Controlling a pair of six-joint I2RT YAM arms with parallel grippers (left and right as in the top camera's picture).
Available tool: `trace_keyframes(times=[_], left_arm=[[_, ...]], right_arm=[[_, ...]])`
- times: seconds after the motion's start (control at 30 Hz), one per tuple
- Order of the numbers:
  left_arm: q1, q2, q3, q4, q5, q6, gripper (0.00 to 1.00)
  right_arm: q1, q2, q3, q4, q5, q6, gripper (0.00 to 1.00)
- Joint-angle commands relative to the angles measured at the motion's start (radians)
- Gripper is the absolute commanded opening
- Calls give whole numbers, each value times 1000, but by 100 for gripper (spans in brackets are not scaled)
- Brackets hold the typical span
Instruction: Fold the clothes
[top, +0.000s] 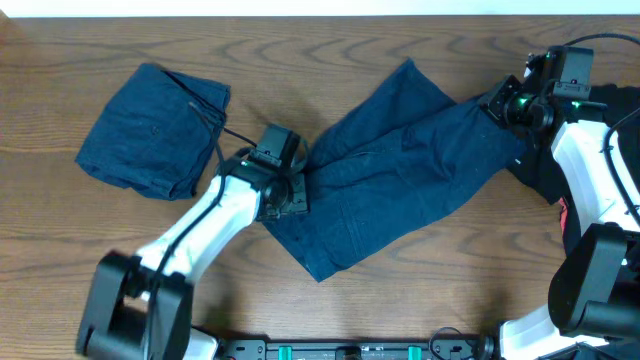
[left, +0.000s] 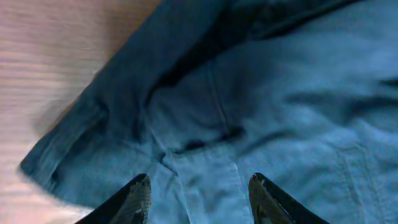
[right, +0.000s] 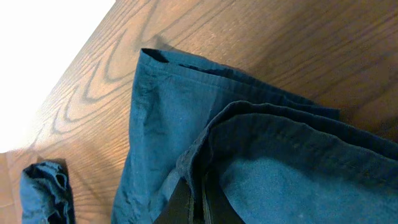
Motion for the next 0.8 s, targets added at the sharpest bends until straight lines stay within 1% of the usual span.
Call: trace_keyframes(times=[0.0, 0.1, 0.13, 0.27, 0.43, 0.53, 0.57, 0.67, 0.7, 0.77], left_arm=[[60, 70, 3, 16, 127, 50, 52], [85, 87, 3, 51, 212, 95, 51], [87, 87, 3, 61, 221, 95, 51], [86, 89, 3, 100, 221, 124, 51], [87, 124, 3, 97, 220, 135, 51], [87, 148, 3, 84, 220, 135, 45], [87, 150, 3, 86, 221, 135, 41], [87, 143, 3, 92, 227, 142, 9], [87, 138, 3, 90, 242, 142, 6], [87, 111, 4, 71, 281, 137, 6]], right_arm=[[10, 3, 15, 0, -28, 13, 1], [10, 3, 15, -1, -29, 13, 1], [10, 3, 15, -1, -32, 13, 1], [10, 3, 15, -1, -32, 13, 1], [10, 3, 15, -1, -32, 13, 1], [10, 3, 15, -1, -32, 13, 1], [10, 3, 15, -1, -32, 13, 1], [10, 3, 15, -1, -32, 13, 1], [10, 3, 15, -1, -32, 13, 1], [10, 3, 15, 0, -31, 11, 1]])
